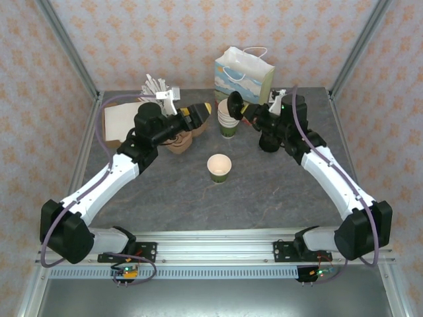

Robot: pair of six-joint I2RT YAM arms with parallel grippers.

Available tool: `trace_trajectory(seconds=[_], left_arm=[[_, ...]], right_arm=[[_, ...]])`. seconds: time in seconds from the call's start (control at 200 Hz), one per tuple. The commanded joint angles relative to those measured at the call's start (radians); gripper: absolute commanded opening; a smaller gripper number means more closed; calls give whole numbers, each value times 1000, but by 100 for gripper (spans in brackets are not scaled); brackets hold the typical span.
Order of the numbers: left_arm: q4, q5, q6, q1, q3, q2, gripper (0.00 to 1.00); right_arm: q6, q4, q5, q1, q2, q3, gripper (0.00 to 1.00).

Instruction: Pack the takeout coffee

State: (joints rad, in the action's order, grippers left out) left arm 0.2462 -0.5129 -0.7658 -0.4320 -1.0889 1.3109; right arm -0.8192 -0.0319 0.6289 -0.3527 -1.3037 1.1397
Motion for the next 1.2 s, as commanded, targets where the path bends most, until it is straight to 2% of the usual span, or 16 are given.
trace_trajectory(seconds=[0.0,0.165,0.325,0.611,0.891,1.196], left_arm=[[235,-42,-268,-4,-16,12,85],[356,-33,-443,-4,-39,59,89],[458,-57,-555,-10,-72,123,92],[432,-77,-556,-24,-123,156,96],[387,-100,-557,-31,-155,180,94],[280,-60,-507,-33,-154,170,95]], right_arm=[[-219,279,-2,-37,19,-31,15],[-314,424,-13,-67,-9,-49,15],[-331,462,-4,-84,-33,-35,15],[-343,487,24,-96,-65,-17,15],[-346,494,40,-100,-76,-8,14],[-352,502,44,-100,-72,-3,14]])
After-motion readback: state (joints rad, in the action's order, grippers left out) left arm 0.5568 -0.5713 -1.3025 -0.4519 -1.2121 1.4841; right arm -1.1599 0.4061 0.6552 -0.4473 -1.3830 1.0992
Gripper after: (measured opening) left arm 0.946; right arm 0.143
